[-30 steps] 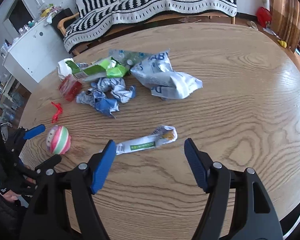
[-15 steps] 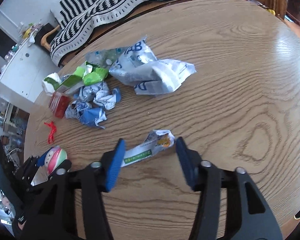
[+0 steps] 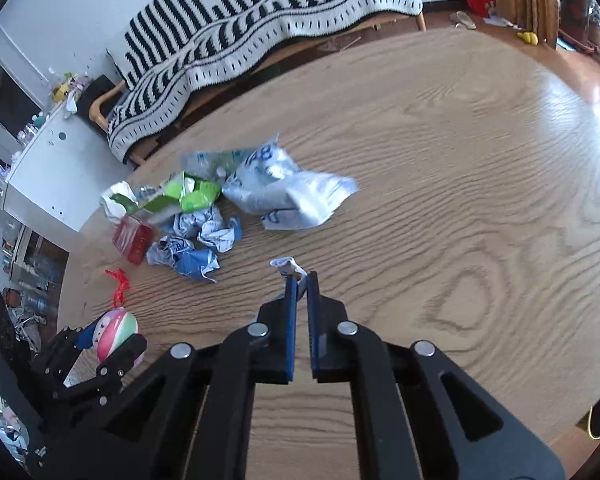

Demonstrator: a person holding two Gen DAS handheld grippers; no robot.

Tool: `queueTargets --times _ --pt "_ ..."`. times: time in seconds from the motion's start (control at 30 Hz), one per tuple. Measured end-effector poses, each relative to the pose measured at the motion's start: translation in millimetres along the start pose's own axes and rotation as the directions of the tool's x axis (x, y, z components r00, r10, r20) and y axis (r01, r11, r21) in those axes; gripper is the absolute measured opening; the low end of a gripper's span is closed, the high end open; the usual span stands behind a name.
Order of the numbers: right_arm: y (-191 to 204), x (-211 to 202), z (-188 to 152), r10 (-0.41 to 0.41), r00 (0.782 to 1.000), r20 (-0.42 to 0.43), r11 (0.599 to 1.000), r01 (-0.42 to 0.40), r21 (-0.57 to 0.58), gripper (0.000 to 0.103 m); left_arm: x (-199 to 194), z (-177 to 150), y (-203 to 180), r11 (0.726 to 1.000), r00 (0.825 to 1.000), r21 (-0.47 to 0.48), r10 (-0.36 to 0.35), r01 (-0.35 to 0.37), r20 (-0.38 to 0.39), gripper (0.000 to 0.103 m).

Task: Collect trash
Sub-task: 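Carry both items to the bin and open both tools to drop them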

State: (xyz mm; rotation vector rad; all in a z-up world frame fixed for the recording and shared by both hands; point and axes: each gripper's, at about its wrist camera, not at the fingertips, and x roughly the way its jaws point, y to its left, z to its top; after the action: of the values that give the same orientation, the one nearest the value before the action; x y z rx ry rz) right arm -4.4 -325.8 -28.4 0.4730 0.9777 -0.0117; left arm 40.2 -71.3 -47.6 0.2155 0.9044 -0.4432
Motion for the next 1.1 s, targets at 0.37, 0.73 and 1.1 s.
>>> queueTargets --times 0.37,0.73,1.1 --pt "-122.4 -113.4 -18.4 -0.149 0.975 0.166 0.985 0.132 0.109 0.006 -3.7 29.3 -110.9 0.987 0.99 0.09 -0.137 0.133 0.044 0.058" --pt "-303.5 -219.7 -93.6 -0.469 0.86 0.2 0.85 0.378 0.368 0.006 4.0 36.8 -287.4 0.909 0.935 0.247 -0.352 0.335 0.028 0.058" --pt "-430.2 -247.5 -169.7 -0.596 0.802 0.038 0.695 0.492 0.524 0.006 23.6 -11.1 -452.4 0.756 0.846 0.405 -0.523 0.515 -0.1 0.058"
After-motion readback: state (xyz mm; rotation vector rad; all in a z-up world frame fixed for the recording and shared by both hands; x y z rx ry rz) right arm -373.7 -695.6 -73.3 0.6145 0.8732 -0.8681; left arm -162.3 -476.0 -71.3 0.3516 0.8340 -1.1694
